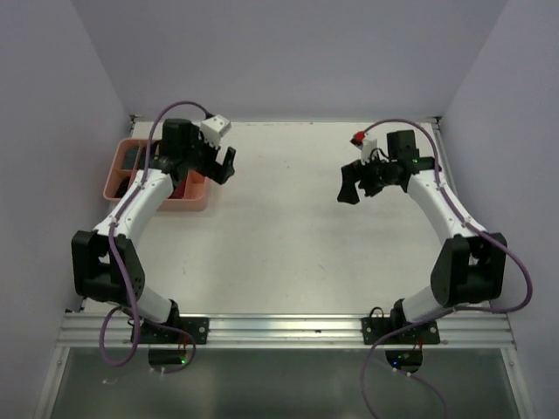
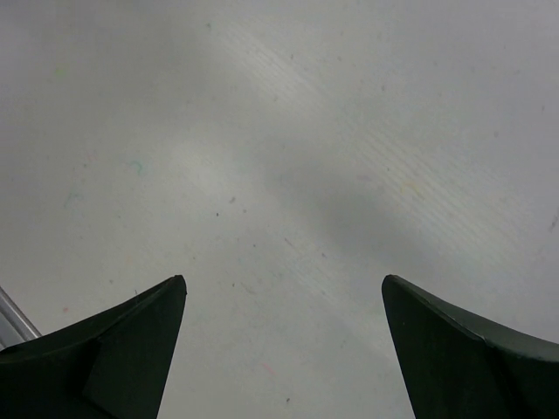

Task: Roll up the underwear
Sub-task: Place the rolled underwear into the container

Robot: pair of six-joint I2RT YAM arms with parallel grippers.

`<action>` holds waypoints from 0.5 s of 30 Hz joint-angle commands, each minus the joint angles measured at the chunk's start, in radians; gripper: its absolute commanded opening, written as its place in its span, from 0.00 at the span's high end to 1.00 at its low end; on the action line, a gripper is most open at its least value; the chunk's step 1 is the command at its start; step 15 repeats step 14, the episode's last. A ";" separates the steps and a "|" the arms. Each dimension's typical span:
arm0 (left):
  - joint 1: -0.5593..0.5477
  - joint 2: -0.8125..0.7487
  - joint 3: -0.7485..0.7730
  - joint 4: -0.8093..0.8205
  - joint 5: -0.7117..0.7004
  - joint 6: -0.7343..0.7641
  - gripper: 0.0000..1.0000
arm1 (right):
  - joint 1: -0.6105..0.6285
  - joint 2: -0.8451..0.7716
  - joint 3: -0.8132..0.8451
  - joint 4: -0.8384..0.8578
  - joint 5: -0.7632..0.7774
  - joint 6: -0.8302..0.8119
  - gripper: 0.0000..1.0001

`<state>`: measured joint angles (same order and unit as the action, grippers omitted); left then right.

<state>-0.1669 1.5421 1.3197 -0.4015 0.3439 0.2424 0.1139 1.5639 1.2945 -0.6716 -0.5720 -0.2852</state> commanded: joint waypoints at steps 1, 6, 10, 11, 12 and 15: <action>0.001 -0.079 -0.157 0.046 0.050 -0.034 0.00 | -0.026 -0.141 -0.154 0.015 0.147 -0.045 0.01; 0.001 -0.183 -0.295 0.092 0.052 -0.048 0.00 | -0.028 -0.240 -0.259 0.037 0.184 -0.055 0.01; 0.003 -0.201 -0.300 0.086 0.055 -0.049 0.00 | -0.028 -0.255 -0.278 0.040 0.167 -0.045 0.01; 0.001 -0.206 -0.295 0.078 0.056 -0.051 0.00 | -0.028 -0.255 -0.274 0.038 0.166 -0.043 0.01; 0.001 -0.208 -0.292 0.076 0.060 -0.058 0.00 | -0.029 -0.255 -0.271 0.035 0.162 -0.040 0.01; 0.003 -0.211 -0.284 0.085 0.046 -0.072 0.00 | -0.030 -0.257 -0.258 0.040 0.146 -0.019 0.01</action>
